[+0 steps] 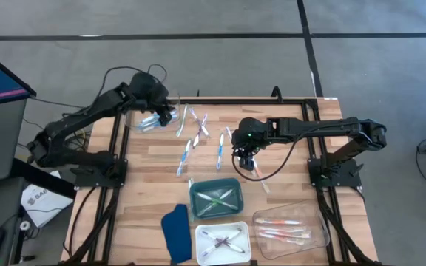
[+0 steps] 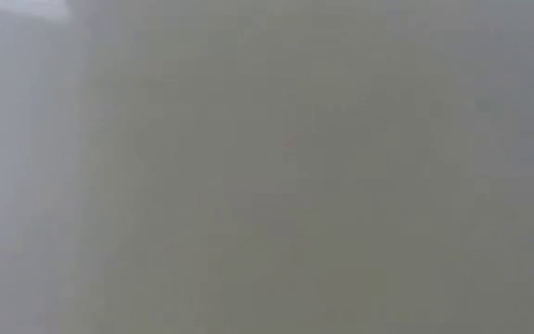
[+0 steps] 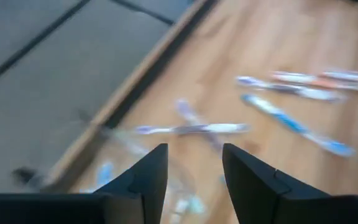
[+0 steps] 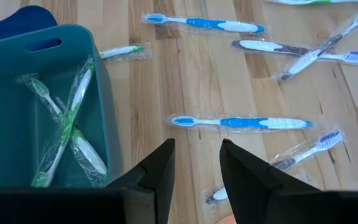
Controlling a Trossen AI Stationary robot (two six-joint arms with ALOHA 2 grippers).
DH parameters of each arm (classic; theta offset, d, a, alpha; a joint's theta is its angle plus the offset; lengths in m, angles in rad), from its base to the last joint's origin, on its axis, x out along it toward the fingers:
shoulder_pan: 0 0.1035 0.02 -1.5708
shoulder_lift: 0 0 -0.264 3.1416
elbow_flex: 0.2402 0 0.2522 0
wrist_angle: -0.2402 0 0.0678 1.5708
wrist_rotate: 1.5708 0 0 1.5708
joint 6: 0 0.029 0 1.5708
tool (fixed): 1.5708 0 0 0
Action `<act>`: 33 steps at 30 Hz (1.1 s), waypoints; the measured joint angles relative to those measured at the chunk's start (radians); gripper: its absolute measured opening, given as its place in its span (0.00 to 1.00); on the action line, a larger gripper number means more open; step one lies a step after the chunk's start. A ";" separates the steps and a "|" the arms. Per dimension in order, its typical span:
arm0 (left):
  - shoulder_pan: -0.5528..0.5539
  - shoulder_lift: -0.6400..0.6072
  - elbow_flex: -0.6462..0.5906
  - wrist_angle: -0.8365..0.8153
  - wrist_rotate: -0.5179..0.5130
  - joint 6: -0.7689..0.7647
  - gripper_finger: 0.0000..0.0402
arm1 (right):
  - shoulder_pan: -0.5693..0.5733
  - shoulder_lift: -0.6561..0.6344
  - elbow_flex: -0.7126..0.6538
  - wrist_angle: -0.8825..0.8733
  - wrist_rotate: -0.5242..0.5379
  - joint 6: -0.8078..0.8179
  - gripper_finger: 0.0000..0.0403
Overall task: Pick & Place Toothbrushes
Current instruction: Put the purple toothbrush into the white bin
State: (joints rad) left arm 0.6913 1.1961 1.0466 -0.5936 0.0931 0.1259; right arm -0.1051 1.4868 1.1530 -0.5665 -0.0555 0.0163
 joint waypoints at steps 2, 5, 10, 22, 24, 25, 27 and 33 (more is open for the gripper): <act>-0.050 0.000 0.000 0.012 0.030 -0.010 0.35 | 0.000 0.000 0.000 0.005 0.000 -0.001 0.30; -0.131 0.000 -0.033 0.094 0.040 -0.028 0.33 | 0.000 0.000 0.000 0.019 0.000 -0.024 0.30; -0.206 0.001 -0.133 0.299 0.042 -0.056 0.31 | 0.000 0.000 0.000 0.048 0.000 -0.024 0.30; -0.273 0.002 -0.411 0.795 0.052 -0.131 0.29 | 0.001 0.000 0.000 0.137 0.000 -0.027 0.30; -0.276 0.002 -0.456 0.894 0.095 -0.156 0.29 | 0.001 0.000 0.000 0.180 0.000 -0.027 0.30; -0.279 0.002 -0.477 0.945 0.119 -0.166 0.29 | 0.001 0.000 0.000 0.200 0.000 -0.029 0.30; -0.289 0.002 -0.525 1.059 0.154 -0.191 0.29 | 0.001 0.000 0.000 0.236 0.000 -0.050 0.30; -0.329 0.002 -0.621 1.310 0.203 -0.221 0.29 | 0.001 0.005 0.000 0.349 0.000 -0.098 0.30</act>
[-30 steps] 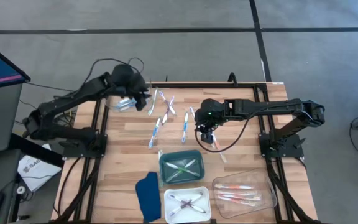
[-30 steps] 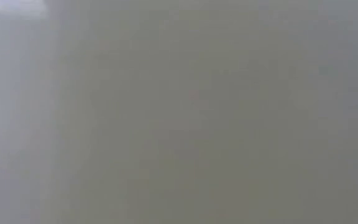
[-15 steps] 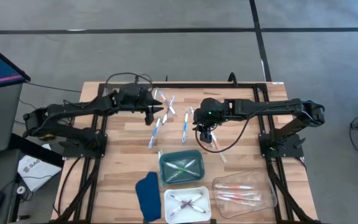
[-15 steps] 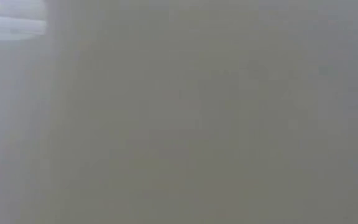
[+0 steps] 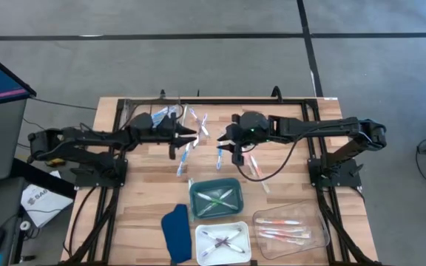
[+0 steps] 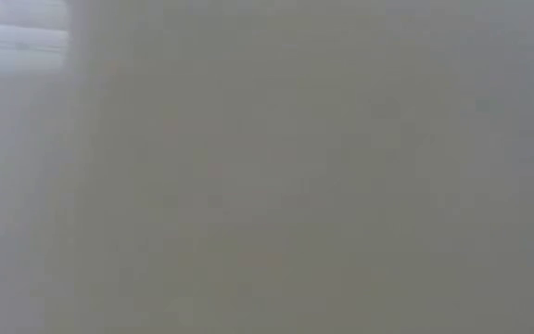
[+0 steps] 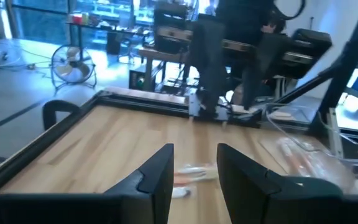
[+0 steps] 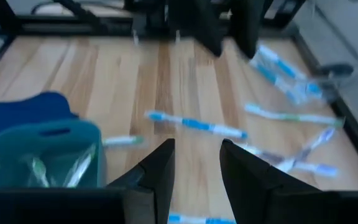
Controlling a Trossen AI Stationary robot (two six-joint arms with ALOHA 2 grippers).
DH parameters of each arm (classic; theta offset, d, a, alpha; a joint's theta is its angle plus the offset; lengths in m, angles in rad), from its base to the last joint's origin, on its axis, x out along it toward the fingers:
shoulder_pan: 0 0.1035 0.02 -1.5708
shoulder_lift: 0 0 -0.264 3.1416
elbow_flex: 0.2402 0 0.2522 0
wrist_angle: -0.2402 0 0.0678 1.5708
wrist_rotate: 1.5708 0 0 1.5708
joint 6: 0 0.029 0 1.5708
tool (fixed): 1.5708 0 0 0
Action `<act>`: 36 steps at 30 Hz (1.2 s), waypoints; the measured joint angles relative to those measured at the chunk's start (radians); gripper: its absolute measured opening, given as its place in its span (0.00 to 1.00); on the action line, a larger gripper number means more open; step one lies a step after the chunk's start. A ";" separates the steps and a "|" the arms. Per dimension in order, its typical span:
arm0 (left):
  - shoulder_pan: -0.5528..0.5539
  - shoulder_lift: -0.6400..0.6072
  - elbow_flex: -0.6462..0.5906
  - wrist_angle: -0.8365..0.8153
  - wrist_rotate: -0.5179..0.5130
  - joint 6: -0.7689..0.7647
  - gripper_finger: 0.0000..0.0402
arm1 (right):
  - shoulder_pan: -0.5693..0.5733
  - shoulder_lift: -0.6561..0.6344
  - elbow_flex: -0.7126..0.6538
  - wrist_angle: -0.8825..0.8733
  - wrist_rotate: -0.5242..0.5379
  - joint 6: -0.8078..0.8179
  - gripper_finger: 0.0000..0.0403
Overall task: Pick & Place Toothbrushes
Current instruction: Put the purple toothbrush into the white bin
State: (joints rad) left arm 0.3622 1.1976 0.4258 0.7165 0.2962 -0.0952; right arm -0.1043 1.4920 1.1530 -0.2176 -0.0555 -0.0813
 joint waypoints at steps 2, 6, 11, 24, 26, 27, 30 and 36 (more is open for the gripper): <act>-0.011 0.000 -0.009 0.009 0.004 0.000 0.29 | 0.000 0.013 0.000 0.035 0.000 -0.001 0.30; -0.025 0.000 -0.017 0.010 0.007 0.009 0.29 | 0.000 0.056 0.000 0.072 0.000 -0.005 0.30; -0.030 0.000 -0.017 0.011 0.006 0.008 0.29 | -0.021 0.120 0.000 0.063 0.001 -0.006 0.30; -0.030 0.000 -0.023 0.002 0.005 0.012 0.29 | -0.163 0.178 0.000 -0.047 0.004 0.255 0.30; -0.030 0.000 -0.028 0.001 0.002 0.012 0.29 | -0.182 0.177 0.000 -0.108 0.004 0.289 0.30; -0.030 0.000 -0.029 0.000 0.002 0.012 0.29 | -0.190 0.177 0.000 -0.138 0.005 0.298 0.30; -0.030 0.000 -0.029 0.002 0.002 0.011 0.29 | -0.203 0.183 0.000 -0.211 0.004 0.300 0.30; -0.030 0.000 -0.029 0.002 0.002 0.009 0.29 | -0.189 0.183 -0.001 -0.228 0.004 0.290 0.30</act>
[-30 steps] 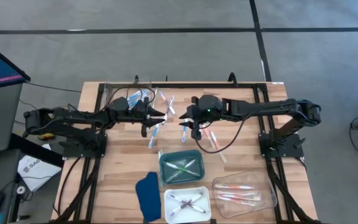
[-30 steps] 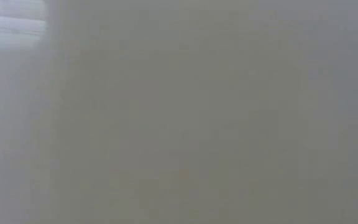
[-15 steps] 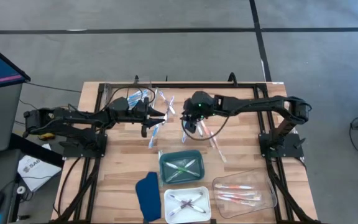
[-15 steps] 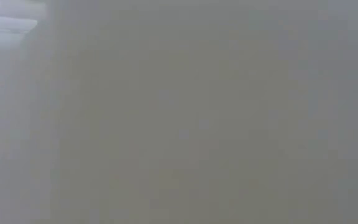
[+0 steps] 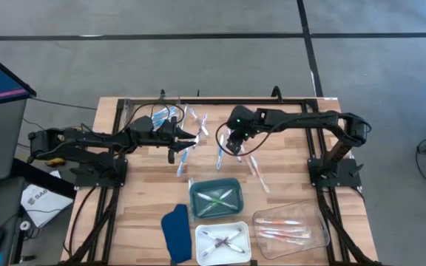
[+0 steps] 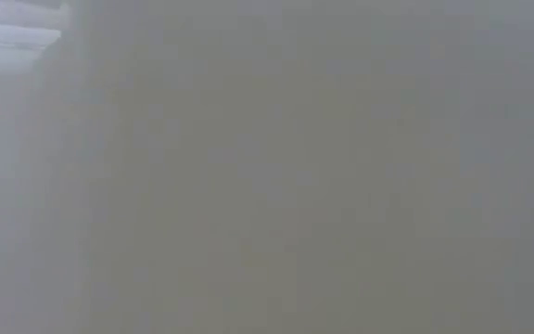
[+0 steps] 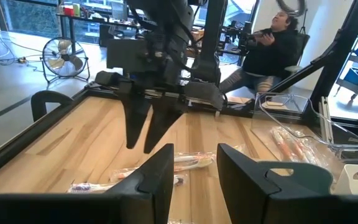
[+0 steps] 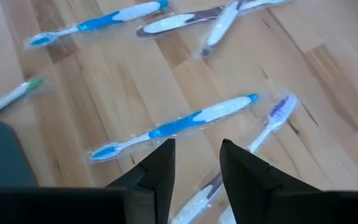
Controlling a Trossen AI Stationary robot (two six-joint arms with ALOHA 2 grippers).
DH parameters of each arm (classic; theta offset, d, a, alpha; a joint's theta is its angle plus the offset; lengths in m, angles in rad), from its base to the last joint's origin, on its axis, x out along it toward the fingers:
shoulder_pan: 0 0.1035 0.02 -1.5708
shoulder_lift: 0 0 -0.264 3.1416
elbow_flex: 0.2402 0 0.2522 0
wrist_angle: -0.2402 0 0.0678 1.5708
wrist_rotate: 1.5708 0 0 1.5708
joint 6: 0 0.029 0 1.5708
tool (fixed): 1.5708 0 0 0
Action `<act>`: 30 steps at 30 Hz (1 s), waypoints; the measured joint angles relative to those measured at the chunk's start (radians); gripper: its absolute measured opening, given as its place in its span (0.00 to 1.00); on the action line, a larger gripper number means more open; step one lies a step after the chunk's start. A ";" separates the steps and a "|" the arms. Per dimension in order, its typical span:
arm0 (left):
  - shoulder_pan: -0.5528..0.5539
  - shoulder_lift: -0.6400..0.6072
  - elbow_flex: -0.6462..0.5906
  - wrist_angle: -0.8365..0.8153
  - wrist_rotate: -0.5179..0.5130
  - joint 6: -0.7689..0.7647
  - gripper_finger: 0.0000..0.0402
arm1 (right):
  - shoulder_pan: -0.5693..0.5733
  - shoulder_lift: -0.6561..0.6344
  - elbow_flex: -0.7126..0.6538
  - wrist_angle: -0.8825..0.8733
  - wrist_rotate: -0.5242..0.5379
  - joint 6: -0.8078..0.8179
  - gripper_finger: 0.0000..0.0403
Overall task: Pick & Place Toothbrushes
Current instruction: Put the purple toothbrush into the white bin
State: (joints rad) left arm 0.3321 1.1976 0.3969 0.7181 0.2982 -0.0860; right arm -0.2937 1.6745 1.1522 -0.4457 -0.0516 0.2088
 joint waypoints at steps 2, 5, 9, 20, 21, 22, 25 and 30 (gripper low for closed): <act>0.000 0.000 0.000 0.000 0.000 0.000 0.29 | 0.010 0.000 0.000 0.002 0.000 -0.023 0.30; 0.000 0.000 0.000 0.000 0.001 -0.001 0.29 | 0.031 0.011 0.001 -0.007 0.000 -0.068 0.30; 0.000 0.000 0.000 0.000 0.001 -0.001 0.29 | 0.049 0.039 -0.001 -0.051 0.000 -0.122 0.30; 0.000 0.000 0.000 -0.001 0.004 0.000 0.29 | 0.016 0.068 0.000 -0.039 0.001 -0.107 0.30; 0.000 0.000 0.000 -0.001 0.004 0.000 0.29 | 0.015 0.068 0.000 -0.039 0.001 -0.107 0.30; 0.000 0.000 0.000 -0.001 0.004 0.001 0.29 | 0.015 0.068 0.000 -0.043 0.001 -0.109 0.30; 0.000 0.000 0.000 -0.001 0.004 0.001 0.29 | 0.016 0.078 0.001 -0.038 0.001 -0.115 0.30; 0.000 0.000 0.000 -0.002 0.003 0.001 0.29 | 0.012 0.108 0.004 -0.017 0.001 -0.159 0.30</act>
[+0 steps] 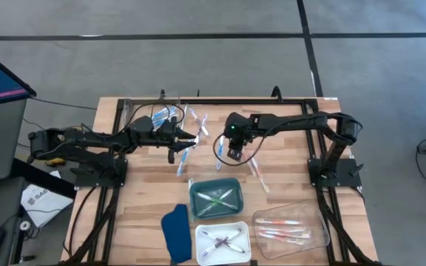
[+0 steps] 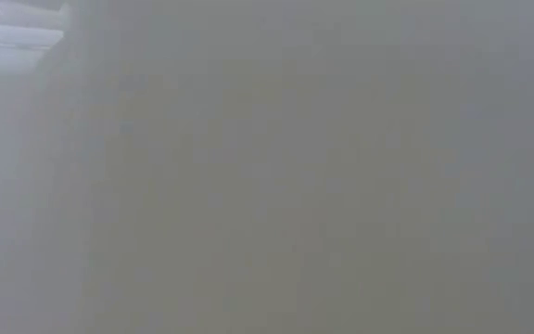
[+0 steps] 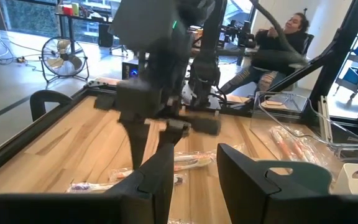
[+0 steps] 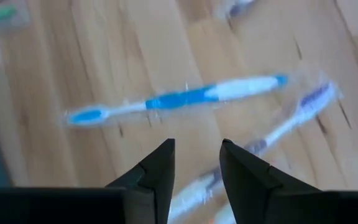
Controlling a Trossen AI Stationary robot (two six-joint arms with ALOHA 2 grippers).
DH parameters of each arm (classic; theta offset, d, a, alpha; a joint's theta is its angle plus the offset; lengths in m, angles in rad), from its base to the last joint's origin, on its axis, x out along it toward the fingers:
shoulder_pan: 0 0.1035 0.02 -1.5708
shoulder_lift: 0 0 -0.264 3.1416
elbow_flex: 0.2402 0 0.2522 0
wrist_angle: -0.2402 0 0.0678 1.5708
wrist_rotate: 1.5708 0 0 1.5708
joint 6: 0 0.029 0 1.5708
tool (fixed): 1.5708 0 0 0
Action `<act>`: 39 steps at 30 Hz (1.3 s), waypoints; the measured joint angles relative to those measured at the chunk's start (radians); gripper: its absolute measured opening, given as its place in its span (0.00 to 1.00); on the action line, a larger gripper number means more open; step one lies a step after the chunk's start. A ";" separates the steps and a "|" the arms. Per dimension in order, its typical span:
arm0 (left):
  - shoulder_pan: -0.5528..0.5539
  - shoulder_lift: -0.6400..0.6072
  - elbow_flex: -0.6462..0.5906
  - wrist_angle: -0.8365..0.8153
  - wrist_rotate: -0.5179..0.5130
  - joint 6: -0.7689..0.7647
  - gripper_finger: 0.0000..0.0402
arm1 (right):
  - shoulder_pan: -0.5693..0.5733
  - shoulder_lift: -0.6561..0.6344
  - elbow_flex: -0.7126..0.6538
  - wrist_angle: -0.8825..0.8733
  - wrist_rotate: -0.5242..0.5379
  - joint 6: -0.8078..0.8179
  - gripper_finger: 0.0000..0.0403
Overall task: Pick & Place Toothbrushes
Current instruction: Put the purple toothbrush into the white bin
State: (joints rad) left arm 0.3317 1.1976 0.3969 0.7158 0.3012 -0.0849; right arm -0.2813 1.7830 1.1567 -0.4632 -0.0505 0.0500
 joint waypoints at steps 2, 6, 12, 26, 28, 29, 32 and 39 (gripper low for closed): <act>-0.001 0.000 0.000 0.000 0.000 -0.001 0.29 | -0.012 0.008 -0.008 -0.030 0.002 0.001 0.30; -0.010 0.000 0.000 -0.001 -0.004 -0.001 0.29 | -0.039 0.029 -0.004 -0.013 0.006 0.010 0.30; -0.012 0.000 0.000 -0.001 -0.003 0.001 0.29 | -0.076 0.038 -0.004 -0.011 0.006 0.041 0.30; -0.012 0.000 0.000 0.000 -0.002 0.001 0.29 | -0.067 0.038 -0.004 0.007 0.003 0.056 0.30; -0.012 0.000 0.000 0.000 -0.002 0.001 0.29 | -0.067 0.038 -0.004 0.010 0.003 0.056 0.30; -0.012 0.000 0.000 0.000 -0.002 0.002 0.29 | -0.067 0.038 -0.004 0.012 0.003 0.058 0.30; -0.012 0.000 0.000 0.000 -0.002 0.001 0.29 | -0.067 0.038 -0.004 0.023 0.005 0.072 0.30; -0.012 0.000 0.000 0.000 -0.001 0.001 0.29 | -0.069 0.038 -0.004 0.046 0.011 0.074 0.30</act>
State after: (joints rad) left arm 0.3199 1.1976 0.3967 0.7158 0.3000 -0.0835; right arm -0.3508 1.8214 1.1522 -0.4175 -0.0399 0.1238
